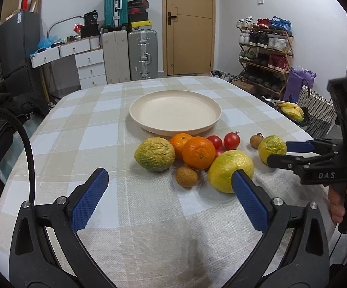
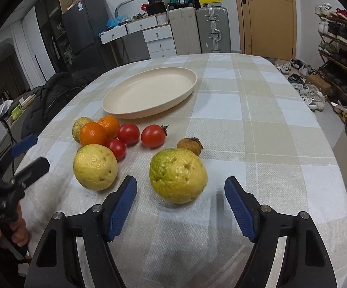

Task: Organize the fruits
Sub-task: 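Close the right gripper on the yellow-green guava while the left gripper approaches the yellow grapefruit, then grasp the large yellow grapefruit with the left gripper while the right gripper lifts the guava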

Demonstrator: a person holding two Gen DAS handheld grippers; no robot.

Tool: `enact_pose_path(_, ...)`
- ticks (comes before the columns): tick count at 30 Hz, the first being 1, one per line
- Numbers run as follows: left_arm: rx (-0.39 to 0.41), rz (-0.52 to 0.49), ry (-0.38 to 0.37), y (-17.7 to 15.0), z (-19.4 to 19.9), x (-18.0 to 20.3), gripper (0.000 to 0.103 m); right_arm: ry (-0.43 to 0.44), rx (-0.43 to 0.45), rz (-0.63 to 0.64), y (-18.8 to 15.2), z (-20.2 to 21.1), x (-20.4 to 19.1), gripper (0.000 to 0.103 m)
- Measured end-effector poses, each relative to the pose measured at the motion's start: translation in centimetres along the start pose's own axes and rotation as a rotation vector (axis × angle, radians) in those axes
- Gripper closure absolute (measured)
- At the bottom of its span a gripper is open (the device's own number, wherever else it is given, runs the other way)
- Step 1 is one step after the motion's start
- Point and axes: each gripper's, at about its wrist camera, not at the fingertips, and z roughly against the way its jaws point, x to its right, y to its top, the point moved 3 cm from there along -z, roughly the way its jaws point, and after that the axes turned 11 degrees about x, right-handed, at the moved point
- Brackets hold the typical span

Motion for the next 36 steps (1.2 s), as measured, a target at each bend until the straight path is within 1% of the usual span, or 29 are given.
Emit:
enact_pose_path(1,-0.003,0.002,-0.005,0.0,-0.1,0.2,0.001,0.007,-0.003,-0.009,0.1,-0.2,0.1,0.031)
enact_pose_path(3,-0.014,-0.002,-0.015,-0.1,-0.3,0.7,0.001,0.005,-0.013,-0.012,0.1,-0.7,0.0,0.041)
enact_pose_path(4,-0.016,-0.008,-0.023,-0.1,-0.3,1.0,0.001,0.006,-0.019,-0.01,0.0,-0.8,0.0,0.044)
enact_pose_path(5,-0.017,-0.02,-0.029,-0.2,-0.3,1.4,0.001,0.005,-0.02,-0.008,-0.1,-0.9,0.0,0.05)
enact_pose_path(9,-0.025,-0.071,-0.033,-0.4,-0.2,2.6,0.001,0.008,-0.017,-0.007,-0.2,-0.8,-0.1,0.052)
enact_pose_path(13,-0.05,-0.054,-0.06,-0.5,-0.4,2.9,0.001,0.017,0.025,-0.001,-0.2,0.2,-0.4,0.052)
enact_pose_path(18,-0.09,-0.051,-0.073,-0.6,-1.1,3.5,0.001,0.03,0.049,0.007,-0.5,1.2,-0.8,0.052)
enact_pose_path(22,-0.117,-0.05,-0.105,-0.9,-1.8,4.5,0.002,0.035,0.056,0.0,-0.5,1.5,-0.7,0.052)
enact_pose_path(27,-0.137,-0.074,-0.133,-1.1,-2.5,6.1,0.018,0.045,0.061,-0.005,-0.6,1.7,-0.5,0.052)
enact_pose_path(31,-0.154,-0.087,-0.135,-1.2,-3.3,7.0,0.02,0.051,0.062,-0.003,-0.6,1.8,-0.5,0.052)
enact_pose_path(35,-0.174,-0.089,-0.129,-1.0,-4.3,7.3,0.026,0.054,0.065,-0.009,-0.6,1.9,-0.3,0.052)
enact_pose_path(36,-0.182,-0.093,-0.124,-1.0,-4.6,7.4,0.03,0.056,0.064,-0.011,-0.6,2.0,-0.2,0.052)
